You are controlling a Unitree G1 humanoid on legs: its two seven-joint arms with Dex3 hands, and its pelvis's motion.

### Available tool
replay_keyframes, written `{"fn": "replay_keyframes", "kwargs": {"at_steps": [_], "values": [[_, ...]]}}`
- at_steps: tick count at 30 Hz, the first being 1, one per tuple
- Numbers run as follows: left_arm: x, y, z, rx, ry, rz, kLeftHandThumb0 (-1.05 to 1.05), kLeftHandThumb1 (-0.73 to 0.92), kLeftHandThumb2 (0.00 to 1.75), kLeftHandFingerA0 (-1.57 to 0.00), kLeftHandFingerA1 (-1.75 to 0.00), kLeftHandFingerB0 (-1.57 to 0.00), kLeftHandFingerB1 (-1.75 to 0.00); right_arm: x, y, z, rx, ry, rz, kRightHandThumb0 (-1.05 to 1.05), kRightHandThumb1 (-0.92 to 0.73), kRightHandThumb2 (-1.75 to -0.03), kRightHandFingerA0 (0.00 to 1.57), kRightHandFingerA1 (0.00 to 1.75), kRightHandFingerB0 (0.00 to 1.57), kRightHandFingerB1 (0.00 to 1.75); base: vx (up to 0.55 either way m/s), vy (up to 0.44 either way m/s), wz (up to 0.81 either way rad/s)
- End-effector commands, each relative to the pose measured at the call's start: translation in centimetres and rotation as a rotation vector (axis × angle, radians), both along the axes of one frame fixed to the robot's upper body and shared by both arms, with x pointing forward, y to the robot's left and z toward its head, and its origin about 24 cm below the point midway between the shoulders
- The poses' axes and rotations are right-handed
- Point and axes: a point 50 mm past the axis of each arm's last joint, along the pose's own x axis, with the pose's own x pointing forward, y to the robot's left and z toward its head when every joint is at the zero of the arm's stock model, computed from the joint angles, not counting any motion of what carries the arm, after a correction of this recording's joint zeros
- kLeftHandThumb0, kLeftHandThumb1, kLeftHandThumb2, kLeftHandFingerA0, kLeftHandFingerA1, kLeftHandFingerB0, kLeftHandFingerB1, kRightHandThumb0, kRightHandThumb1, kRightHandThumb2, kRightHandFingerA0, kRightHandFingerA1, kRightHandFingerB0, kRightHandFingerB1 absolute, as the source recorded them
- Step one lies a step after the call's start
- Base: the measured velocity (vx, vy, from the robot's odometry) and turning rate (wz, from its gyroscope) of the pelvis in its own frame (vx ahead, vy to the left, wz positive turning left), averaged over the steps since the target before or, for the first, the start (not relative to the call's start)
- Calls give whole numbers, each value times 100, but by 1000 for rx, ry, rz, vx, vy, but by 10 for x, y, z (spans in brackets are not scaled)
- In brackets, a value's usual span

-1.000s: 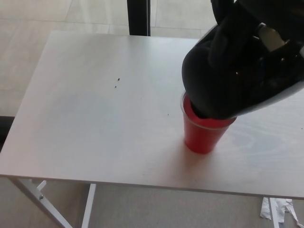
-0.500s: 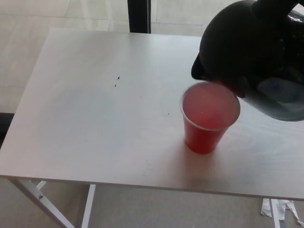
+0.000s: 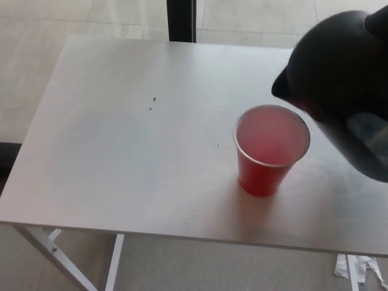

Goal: The robot uses its right hand to lift up a kettle kept on the middle of the desk by its handle and tilt it into a glass kept next to it to pour out water

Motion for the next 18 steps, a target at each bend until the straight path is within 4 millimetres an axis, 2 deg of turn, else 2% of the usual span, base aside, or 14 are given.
{"fn": "replay_keyframes", "kwargs": {"at_steps": [1,2,4,6,7,8,9,11,12,13,14,15,17,18], "values": [[-5,2,-1,13,9,12,-105,59,136,-65,-58,-39,-84,-8,-9,-18,181,-38,-58,-22,-36,-115,100,159,86,139,0,0,0],[-5,2,-1,13,9,12,-105,59,136,-65,-58,-39,-84,-8,-9,-19,183,-38,-59,-22,-36,-115,100,159,86,139,0,0,0],[-4,2,-1,10,7,16,-105,59,136,-65,-60,-38,-86,-11,-10,-36,233,-23,-84,-21,-40,-102,105,146,86,107,0,0,0],[-4,2,0,11,8,19,-105,58,134,-65,-59,-38,-84,-12,-12,-54,395,-5,-109,-18,-46,-98,100,147,85,114,0,0,0],[-4,2,0,9,6,18,-105,57,135,-64,-59,-37,-85,-13,-12,-59,415,1,-116,-15,-48,-92,86,174,77,145,0,0,0],[-4,2,0,8,4,17,-105,57,135,-64,-59,-37,-85,-14,-13,-67,445,11,-128,-15,-48,-92,86,174,77,145,0,0,0],[-5,2,0,14,8,13,-105,77,99,-63,-60,-39,-84,-15,-13,-73,450,12,-134,-15,-48,-93,87,175,72,156,0,0,0],[-6,1,-3,2,5,12,-105,77,98,-61,-62,-37,-86,-18,-14,-84,541,41,-185,-19,-43,-104,93,175,77,157,0,0,0],[-7,1,-5,-8,-1,10,-105,77,98,-61,-62,-37,-86,-20,-14,-93,582,60,-211,-19,-43,-104,93,175,77,157,0,0,0],[-7,1,-5,-5,6,13,-105,59,136,-64,-59,-39,-86,-20,-14,-94,603,60,-223,-24,-53,-87,117,168,76,134,0,0,0],[-7,1,-5,0,17,18,-105,59,136,-64,-59,-39,-86,-20,-15,-96,634,61,-241,-24,-53,-87,117,168,76,134,0,0,0],[-8,1,-5,0,13,17,-105,59,136,-64,-59,-39,-86,-20,-14,-96,636,65,-252,-29,-59,-68,87,175,74,123,0,0,0],[-7,1,-4,1,6,20,-105,59,136,-64,-59,-38,-87,-20,-16,-93,673,55,-272,-24,-63,-72,92,172,75,117,0,0,0],[-7,2,-3,6,12,20,-105,60,135,-64,-58,-38,-86,-19,-18,-92,683,47,-275,-29,-50,-100,122,137,90,115,0,0,0]]}}
